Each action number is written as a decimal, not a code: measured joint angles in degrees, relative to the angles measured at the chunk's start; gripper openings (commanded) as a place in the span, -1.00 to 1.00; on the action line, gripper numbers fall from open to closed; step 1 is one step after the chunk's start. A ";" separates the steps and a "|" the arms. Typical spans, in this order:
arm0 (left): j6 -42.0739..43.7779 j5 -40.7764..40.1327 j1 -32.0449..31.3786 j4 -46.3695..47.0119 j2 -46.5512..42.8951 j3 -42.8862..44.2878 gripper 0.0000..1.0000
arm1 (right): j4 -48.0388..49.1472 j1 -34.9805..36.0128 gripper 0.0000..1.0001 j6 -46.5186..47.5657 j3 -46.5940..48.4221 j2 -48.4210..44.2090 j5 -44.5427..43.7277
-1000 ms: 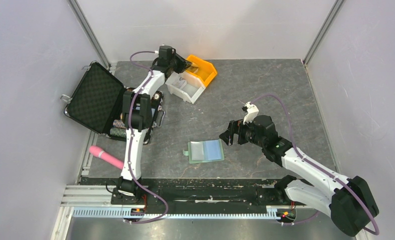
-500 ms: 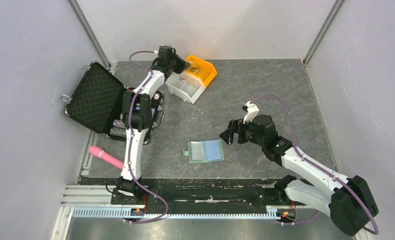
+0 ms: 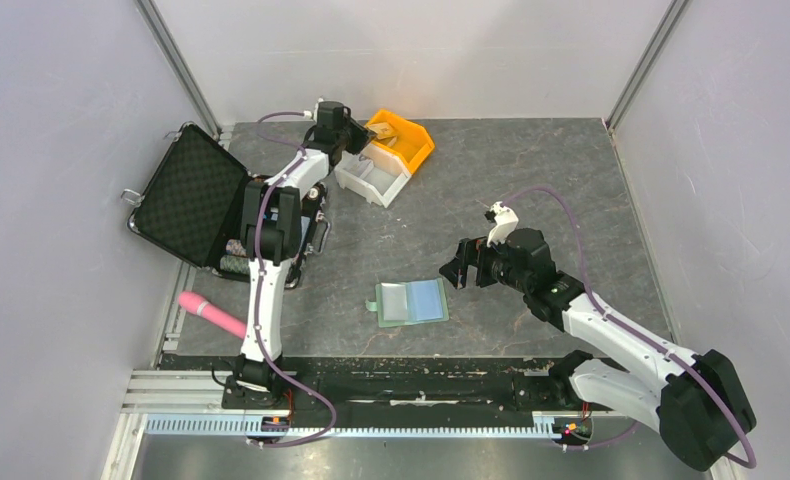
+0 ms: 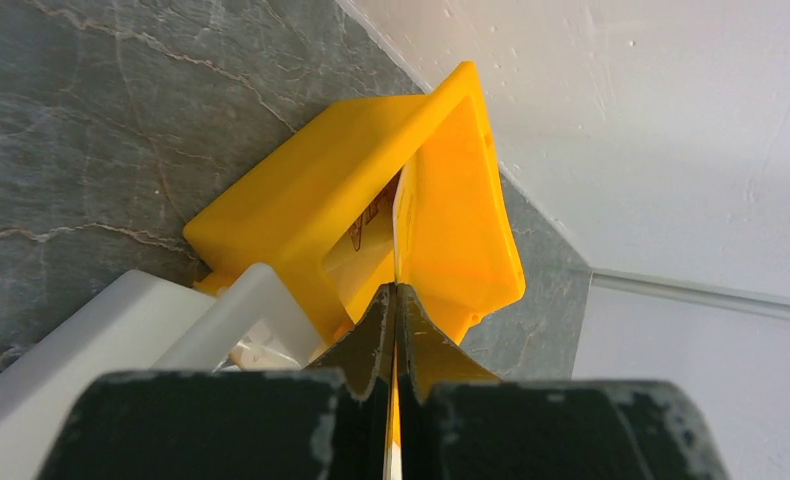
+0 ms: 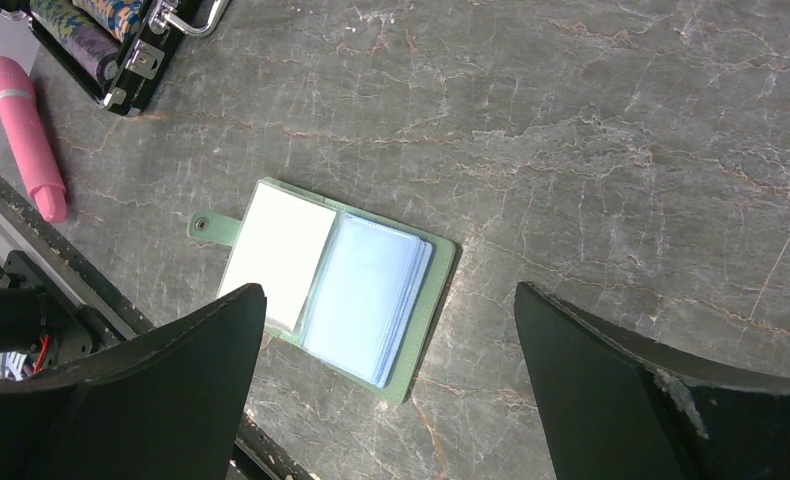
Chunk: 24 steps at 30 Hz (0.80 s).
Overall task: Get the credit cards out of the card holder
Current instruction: Place the credit card in the storage box.
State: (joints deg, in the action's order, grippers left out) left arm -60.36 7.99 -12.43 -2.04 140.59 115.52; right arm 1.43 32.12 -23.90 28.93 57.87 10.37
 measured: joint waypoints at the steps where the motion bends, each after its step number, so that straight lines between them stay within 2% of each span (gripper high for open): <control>1: -0.17 -0.61 -0.02 0.81 -0.48 -0.98 -0.95 | 0.02 -0.09 0.96 0.00 0.00 0.00 -0.04; 4: -0.61 -2.10 -0.07 2.64 -1.22 -2.69 -0.95 | -0.02 -0.15 0.96 0.00 0.00 0.00 -0.24; 6: -0.70 -2.58 -0.07 3.26 -1.27 -3.02 -0.69 | -0.02 -0.15 0.96 0.00 0.00 0.00 -0.35; 11: -1.05 -3.48 -0.07 4.52 -1.29 -3.21 -0.44 | -0.04 -0.48 0.96 0.00 0.00 0.00 -0.39; 20: -1.01 -3.50 -0.02 4.90 -2.34 -4.20 -0.34 | -0.04 -0.59 0.96 0.00 0.00 0.00 -0.35; 24: -0.70 -3.39 -0.02 4.44 -3.52 -5.11 -0.17 | -0.33 -0.72 0.96 -0.02 0.11 0.28 -0.31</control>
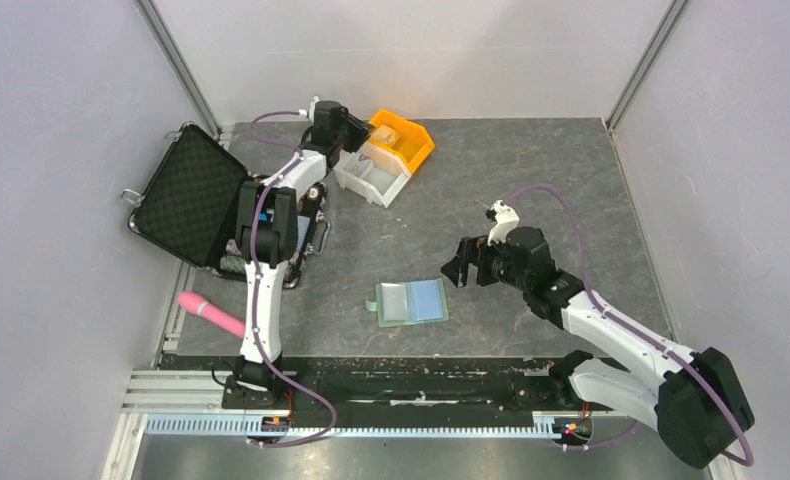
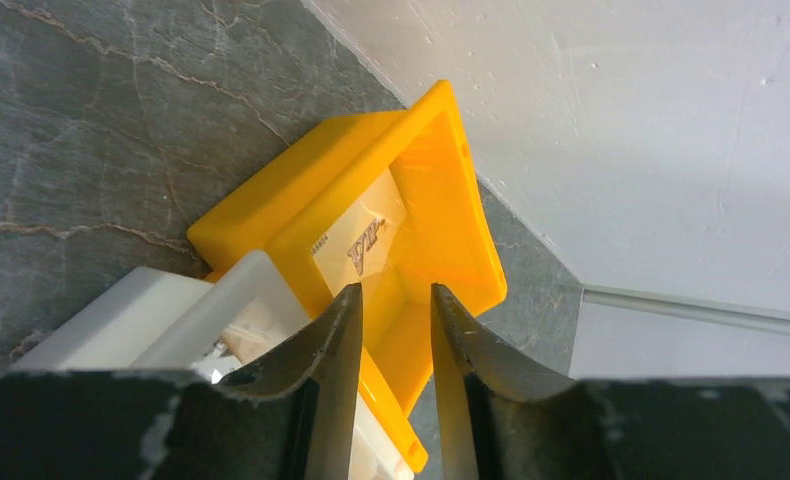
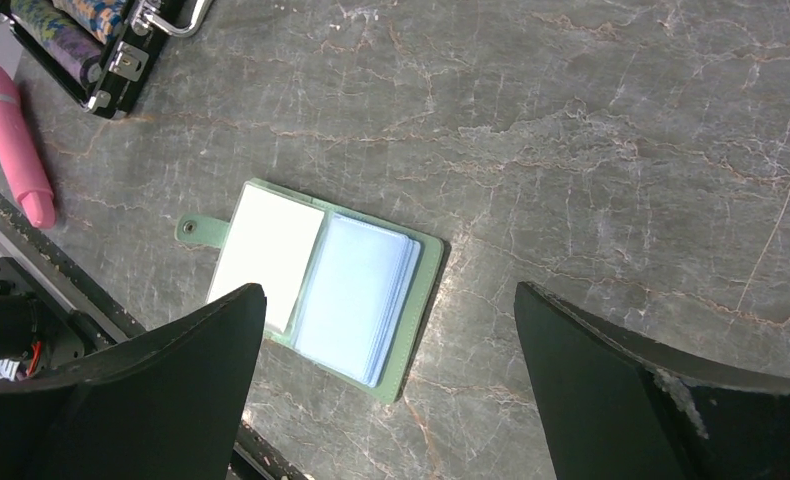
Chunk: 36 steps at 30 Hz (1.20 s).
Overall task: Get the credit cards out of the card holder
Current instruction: Place the credit card in the storage box, then reset both arms
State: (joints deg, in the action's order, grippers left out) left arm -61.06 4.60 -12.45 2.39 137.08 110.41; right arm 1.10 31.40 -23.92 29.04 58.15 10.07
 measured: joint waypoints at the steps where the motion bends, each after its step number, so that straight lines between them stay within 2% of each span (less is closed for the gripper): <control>1: 0.22 0.17 0.00 -0.22 -0.52 -0.39 -0.12 | -0.28 -0.04 0.96 -0.02 0.20 0.33 -0.04; 4: 1.31 1.03 0.00 -2.01 -3.06 -1.51 0.07 | -2.14 -0.09 0.96 -0.04 1.97 2.01 -0.37; 6: 2.89 2.08 0.00 -3.93 -5.38 -1.86 0.27 | -3.34 -0.13 0.93 -0.04 3.85 2.95 -0.72; 10: 5.73 5.73 0.00 -7.48 -12.39 -3.78 0.80 | -4.31 -0.13 0.68 0.48 9.68 5.86 -1.42; 11: 6.47 6.95 0.00 -8.28 -14.80 -4.96 0.95 | -4.59 -0.13 0.54 1.05 12.22 7.45 -1.75; 12: 7.17 7.82 -0.02 -8.92 -16.87 -6.16 0.99 | -4.72 -0.13 0.42 1.70 14.88 9.33 -2.23; 16: 10.99 10.80 -0.35 -13.40 -27.69 -13.92 1.00 | -5.20 -0.13 -0.19 5.70 26.43 18.38 -4.37; 18: 13.22 11.50 -0.52 -16.35 -31.91 -17.16 1.00 | -5.09 -0.13 -0.29 8.13 32.50 23.45 -6.21; 22: 17.64 12.90 -0.66 -22.21 -39.06 -24.59 1.00 | -4.46 -0.13 -0.37 15.21 42.47 32.59 -10.36; 29: 23.19 13.99 -0.66 -31.52 -52.61 -41.64 1.00 | -1.51 -0.94 -0.40 33.79 56.68 47.01 -15.15; 36: 25.07 13.49 -0.94 -33.86 -70.38 -54.75 1.00 | 0.22 -2.40 -0.37 40.68 68.78 60.28 -13.14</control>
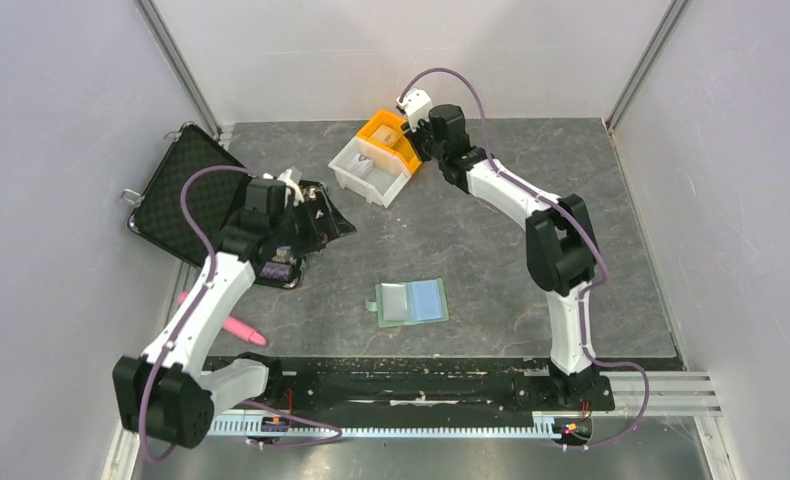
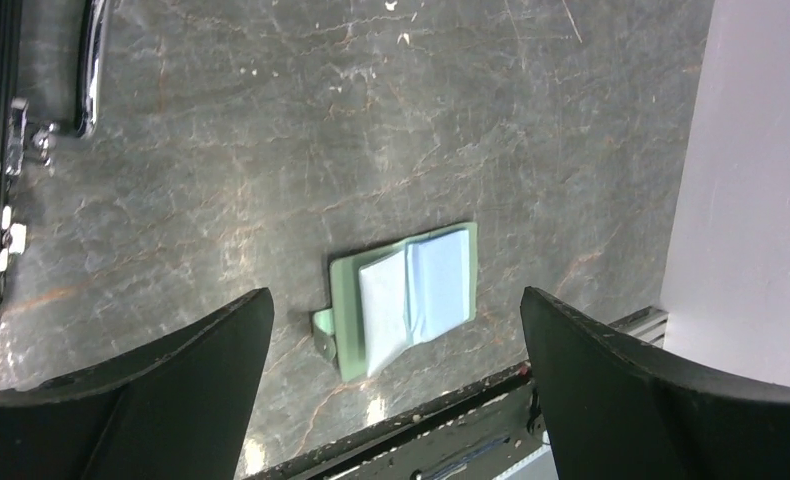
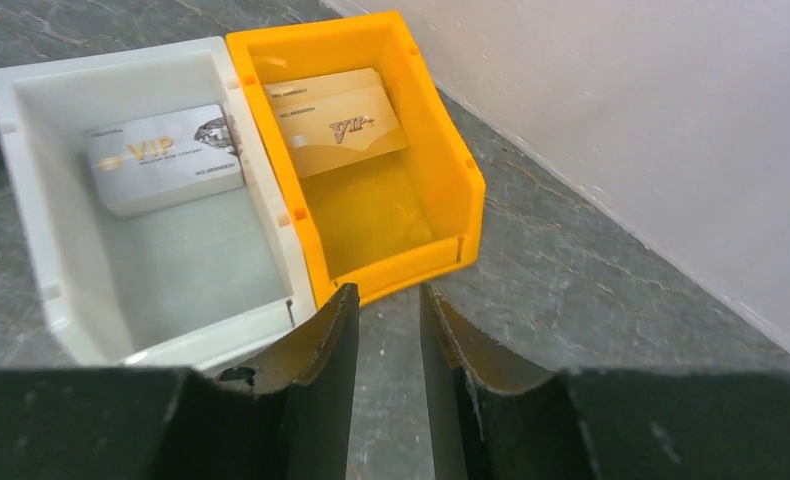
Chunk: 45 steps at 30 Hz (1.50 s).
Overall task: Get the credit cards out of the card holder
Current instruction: Reset both arms
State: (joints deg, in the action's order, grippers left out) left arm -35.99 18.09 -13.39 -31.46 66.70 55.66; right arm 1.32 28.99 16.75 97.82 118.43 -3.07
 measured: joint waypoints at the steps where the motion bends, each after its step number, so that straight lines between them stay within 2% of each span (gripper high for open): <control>1: 0.15 -0.07 0.00 -0.26 -2.08 -1.40 1.00 | 0.00 -0.26 -0.37 0.09 1.60 1.95 0.92; 6: 1.05 -1.14 0.00 -1.99 -8.15 -5.95 1.00 | -0.11 -1.05 -0.40 0.04 8.68 10.27 3.43; 16: 2.91 -3.41 -0.13 -6.86 -10.34 -6.23 1.00 | 3.23 -1.75 -0.47 -3.04 13.07 19.06 5.11; 25: 2.91 -11.72 -0.20 -7.37 -11.89 -5.68 0.99 | 6.34 -3.13 -0.51 -6.08 13.79 20.06 8.15; 32: 2.93 -11.82 -0.20 -6.97 -17.05 -5.68 0.98 | 7.80 -3.48 -0.49 -6.67 13.81 20.06 9.86; 40: 4.13 -9.94 -0.20 -7.61 -17.11 -5.62 1.00 | 4.55 -4.59 -0.34 -6.71 13.05 15.17 10.12; 42: 4.92 -9.33 -0.20 -8.15 -17.35 -5.18 1.00 | 3.30 -4.87 -0.27 -7.39 10.58 10.71 10.05; 45: 5.68 -8.20 -0.20 -8.81 -18.03 -3.72 1.00 | 2.51 -5.22 -0.18 -10.21 1.79 -0.13 9.92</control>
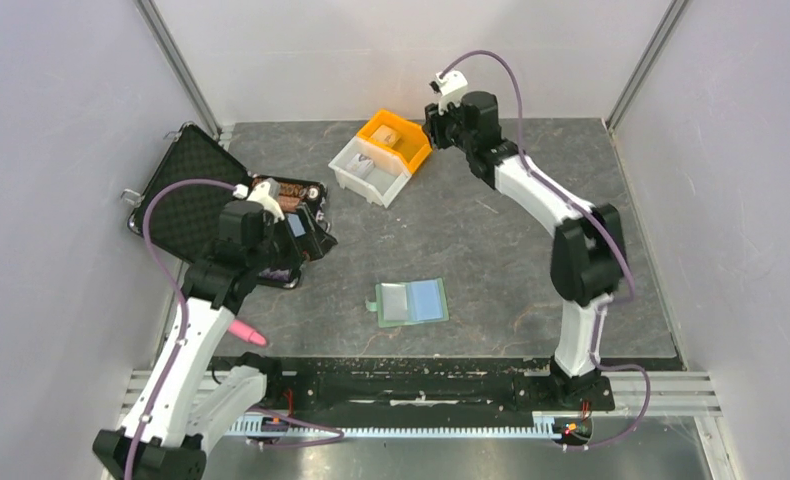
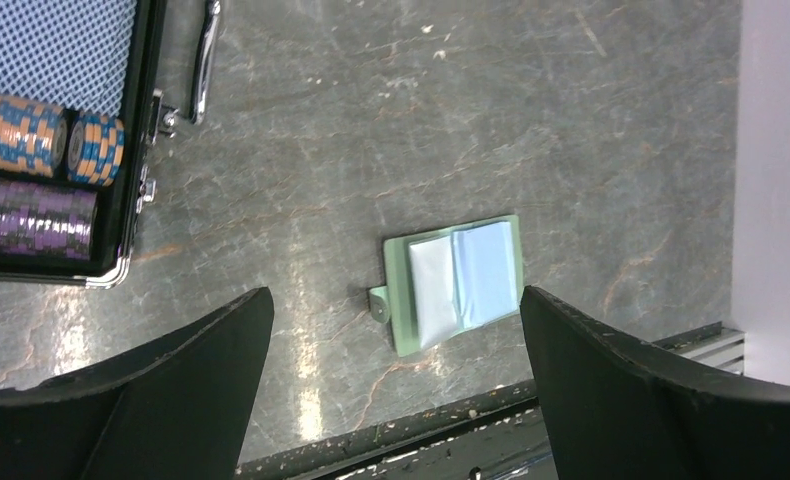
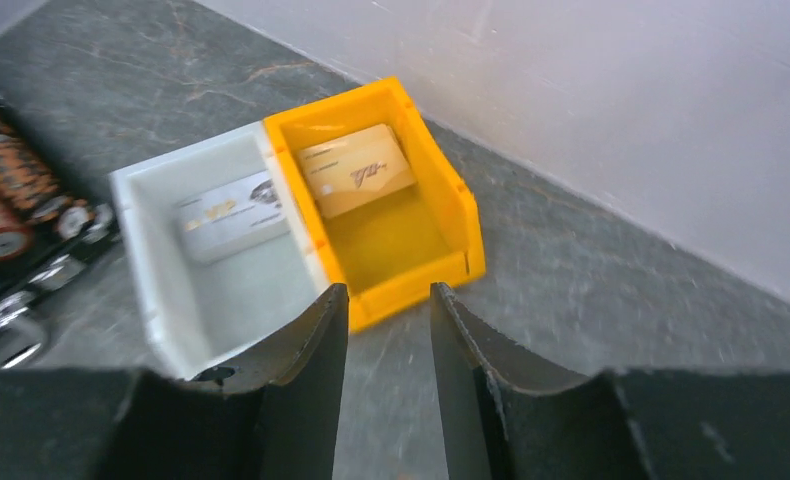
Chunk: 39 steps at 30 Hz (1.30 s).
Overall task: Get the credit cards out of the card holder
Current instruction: Reset both arms
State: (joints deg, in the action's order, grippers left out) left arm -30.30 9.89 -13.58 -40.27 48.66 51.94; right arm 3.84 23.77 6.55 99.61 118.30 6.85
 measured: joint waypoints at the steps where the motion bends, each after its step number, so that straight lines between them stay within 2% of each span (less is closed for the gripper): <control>1: 0.02 0.35 0.00 0.04 -0.37 0.33 1.00 | -0.31 -0.02 -0.15 -1.33 -3.61 -4.33 -0.04; 8: 0.02 3.58 0.00 2.93 -3.65 1.07 1.00 | -4.42 0.24 0.32 -8.66 -22.95 -27.80 1.62; 11: 0.00 5.55 0.00 5.01 -3.72 1.07 1.00 | -8.68 0.42 0.49 -10.49 -29.59 -34.47 2.71; 13: 0.00 6.47 0.00 6.21 -3.61 1.03 1.00 | -11.06 0.61 0.75 -11.43 -32.96 -37.55 3.89; 14: 0.00 6.78 0.00 6.60 -3.50 1.03 1.00 | -12.50 0.74 0.94 -11.91 -34.62 -39.10 4.44; 21: 0.00 8.09 0.00 7.89 -0.98 -0.04 1.00 | -17.27 1.27 0.96 -14.14 -41.46 -48.83 6.67; 29: -0.33 10.12 0.00 10.71 -0.85 -0.83 1.00 | -18.34 1.31 0.96 -18.80 -52.54 -62.05 3.23; 39: -1.25 11.28 0.00 12.92 -0.28 -3.39 1.00 | -19.02 1.31 0.96 -26.16 -58.95 -69.29 -2.69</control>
State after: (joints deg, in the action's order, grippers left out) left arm -31.55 21.17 -13.58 -27.35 48.38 48.56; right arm -15.18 25.08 -19.62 40.66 49.01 4.16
